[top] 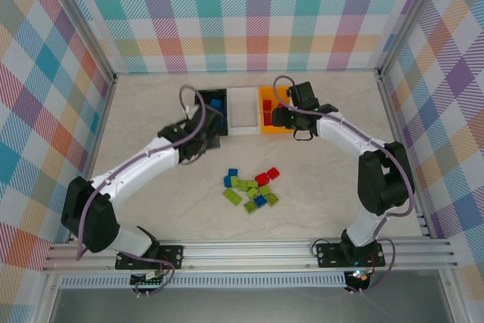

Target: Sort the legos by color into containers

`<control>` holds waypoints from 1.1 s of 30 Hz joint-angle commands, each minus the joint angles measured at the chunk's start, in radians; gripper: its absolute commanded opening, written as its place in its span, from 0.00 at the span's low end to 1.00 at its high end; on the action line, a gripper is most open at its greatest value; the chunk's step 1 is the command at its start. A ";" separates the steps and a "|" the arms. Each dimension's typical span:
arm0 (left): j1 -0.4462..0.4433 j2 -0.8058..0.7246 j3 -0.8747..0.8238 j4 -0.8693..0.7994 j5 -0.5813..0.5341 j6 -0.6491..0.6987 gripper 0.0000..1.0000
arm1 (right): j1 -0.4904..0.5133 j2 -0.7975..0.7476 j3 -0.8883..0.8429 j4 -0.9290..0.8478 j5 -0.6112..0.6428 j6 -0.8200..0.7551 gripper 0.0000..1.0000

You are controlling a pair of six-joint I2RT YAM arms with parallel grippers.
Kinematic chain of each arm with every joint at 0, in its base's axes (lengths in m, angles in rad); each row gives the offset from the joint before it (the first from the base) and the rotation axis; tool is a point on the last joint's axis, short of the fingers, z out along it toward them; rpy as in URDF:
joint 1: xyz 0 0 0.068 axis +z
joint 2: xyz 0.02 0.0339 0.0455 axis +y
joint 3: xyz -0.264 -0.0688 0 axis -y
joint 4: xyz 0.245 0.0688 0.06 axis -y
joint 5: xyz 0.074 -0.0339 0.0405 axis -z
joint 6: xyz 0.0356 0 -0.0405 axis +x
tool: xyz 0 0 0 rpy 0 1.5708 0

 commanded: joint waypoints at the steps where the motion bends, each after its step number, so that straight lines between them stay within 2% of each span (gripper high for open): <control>1: 0.057 0.152 0.145 -0.018 -0.097 0.078 0.17 | 0.007 -0.024 -0.021 0.024 -0.021 0.018 0.60; 5: 0.112 0.363 0.349 -0.038 -0.130 0.123 0.16 | 0.007 -0.037 -0.041 0.021 -0.025 0.020 0.60; 10: 0.137 0.584 0.594 -0.133 -0.206 0.148 0.15 | 0.015 -0.066 -0.083 0.030 -0.037 0.036 0.60; 17: 0.161 0.815 0.864 -0.290 -0.237 0.148 0.14 | 0.050 -0.151 -0.186 0.034 -0.046 0.053 0.60; 21: 0.169 0.895 0.951 -0.343 -0.230 0.142 0.15 | 0.082 -0.223 -0.247 0.014 -0.053 0.049 0.60; 24: 0.169 0.885 0.944 -0.334 -0.204 0.137 0.30 | 0.111 -0.274 -0.280 -0.007 -0.071 0.039 0.60; 27: 0.161 0.837 0.908 -0.300 -0.189 0.138 0.48 | 0.139 -0.306 -0.300 -0.034 -0.092 0.036 0.61; 29: 0.151 0.792 0.886 -0.279 -0.182 0.141 0.62 | 0.159 -0.323 -0.312 -0.046 -0.111 0.034 0.61; 33: 0.118 0.677 0.827 -0.236 -0.169 0.146 0.82 | 0.217 -0.326 -0.317 -0.090 -0.137 0.020 0.61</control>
